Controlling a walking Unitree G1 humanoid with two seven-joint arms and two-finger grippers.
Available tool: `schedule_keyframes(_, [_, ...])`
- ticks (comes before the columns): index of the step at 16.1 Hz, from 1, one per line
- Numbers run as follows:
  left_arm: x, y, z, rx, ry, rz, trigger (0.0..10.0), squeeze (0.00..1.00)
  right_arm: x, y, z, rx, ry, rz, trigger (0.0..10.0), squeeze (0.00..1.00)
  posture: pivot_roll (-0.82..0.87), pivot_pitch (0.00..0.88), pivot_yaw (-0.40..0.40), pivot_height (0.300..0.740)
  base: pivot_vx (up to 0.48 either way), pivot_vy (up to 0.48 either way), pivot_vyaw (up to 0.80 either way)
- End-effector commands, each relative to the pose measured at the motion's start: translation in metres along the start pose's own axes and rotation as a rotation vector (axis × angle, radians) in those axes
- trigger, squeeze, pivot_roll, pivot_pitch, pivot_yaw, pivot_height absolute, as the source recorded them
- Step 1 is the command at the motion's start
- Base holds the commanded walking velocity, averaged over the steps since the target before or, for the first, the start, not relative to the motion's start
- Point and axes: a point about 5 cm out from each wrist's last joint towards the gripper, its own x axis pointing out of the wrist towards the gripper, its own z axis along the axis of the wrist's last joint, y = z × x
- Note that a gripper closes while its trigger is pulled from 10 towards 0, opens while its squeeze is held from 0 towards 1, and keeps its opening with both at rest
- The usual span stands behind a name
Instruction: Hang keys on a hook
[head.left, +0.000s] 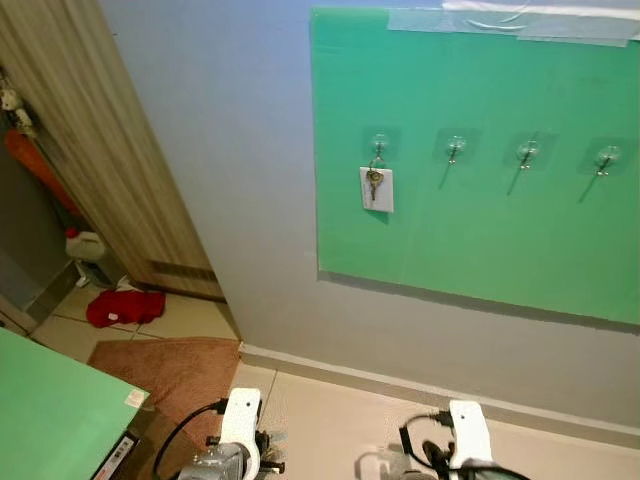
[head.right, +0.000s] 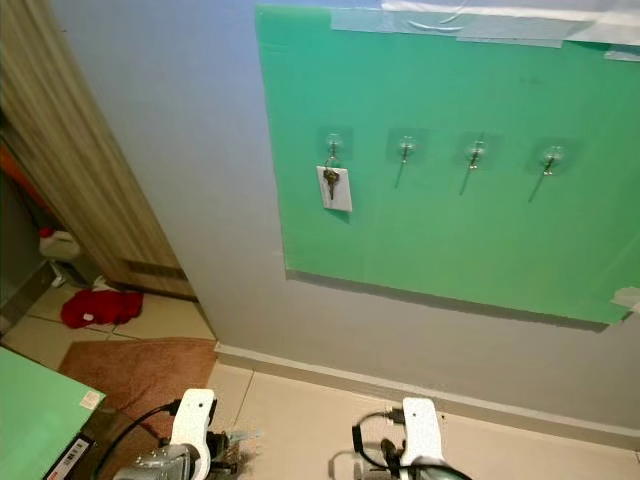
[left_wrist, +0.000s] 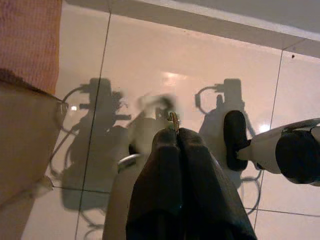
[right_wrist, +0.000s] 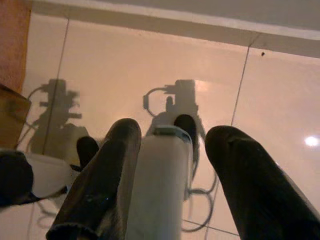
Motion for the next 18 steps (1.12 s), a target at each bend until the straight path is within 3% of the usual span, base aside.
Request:
schedule_keyframes(1, [0.000,0.000,-0.001,-0.005,-0.008,0.010,0.0,0.00,0.001,0.006,-0.001,-0.020,-0.002,0.022,10.0,0.00,-0.15,0.000,0.071,0.707,0.000,0.000,0.00])
schedule_keyframes(9, [0.000,-0.004,-0.010,-0.022,0.003,0.005,0.0,0.00,0.002,0.021,-0.008,-0.054,0.010,0.048,10.0,0.00,-0.15,0.000,0.060,0.707,0.000,0.000,0.00])
schedule_keyframes(18, [-0.001,-0.002,-0.011,-0.001,0.003,-0.003,0.0,0.00,0.000,0.018,-0.016,-0.074,0.020,0.048,10.0,0.00,-0.16,0.000,0.069,0.707,0.000,0.000,0.00])
